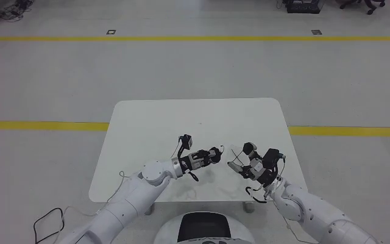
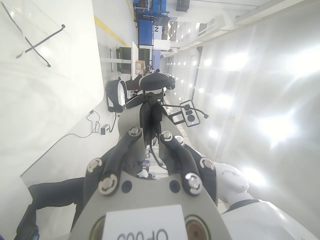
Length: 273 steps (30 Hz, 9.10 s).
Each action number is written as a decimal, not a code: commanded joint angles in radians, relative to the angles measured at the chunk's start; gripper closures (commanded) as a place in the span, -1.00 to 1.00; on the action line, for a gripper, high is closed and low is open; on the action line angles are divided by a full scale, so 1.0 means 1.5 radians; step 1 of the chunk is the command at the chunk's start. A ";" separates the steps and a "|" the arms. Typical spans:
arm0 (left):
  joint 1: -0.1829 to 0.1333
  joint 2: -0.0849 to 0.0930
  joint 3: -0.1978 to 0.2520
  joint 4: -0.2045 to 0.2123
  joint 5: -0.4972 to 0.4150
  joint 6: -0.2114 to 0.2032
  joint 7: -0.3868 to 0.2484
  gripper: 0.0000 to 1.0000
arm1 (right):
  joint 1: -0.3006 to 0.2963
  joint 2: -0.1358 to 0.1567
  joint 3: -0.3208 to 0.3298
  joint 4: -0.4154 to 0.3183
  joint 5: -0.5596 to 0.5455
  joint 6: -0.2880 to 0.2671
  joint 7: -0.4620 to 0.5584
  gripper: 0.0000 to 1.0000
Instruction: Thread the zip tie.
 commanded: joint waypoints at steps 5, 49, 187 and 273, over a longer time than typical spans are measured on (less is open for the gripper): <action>0.000 0.000 0.000 0.000 0.000 0.000 0.000 1.00 | 0.000 0.000 0.000 0.000 0.000 0.000 0.000 -1.00; 0.007 0.004 -0.008 -0.009 0.002 0.000 -0.001 1.00 | 0.001 0.002 -0.006 -0.018 0.045 0.000 0.050 -1.00; 0.098 -0.089 -0.095 -0.037 -0.322 0.007 -0.267 1.00 | 0.016 -0.232 0.276 0.186 1.280 0.107 1.306 0.04; 0.091 -0.087 -0.073 -0.024 -0.324 0.000 -0.254 1.00 | 0.002 -0.261 0.318 0.197 1.202 0.087 1.302 1.00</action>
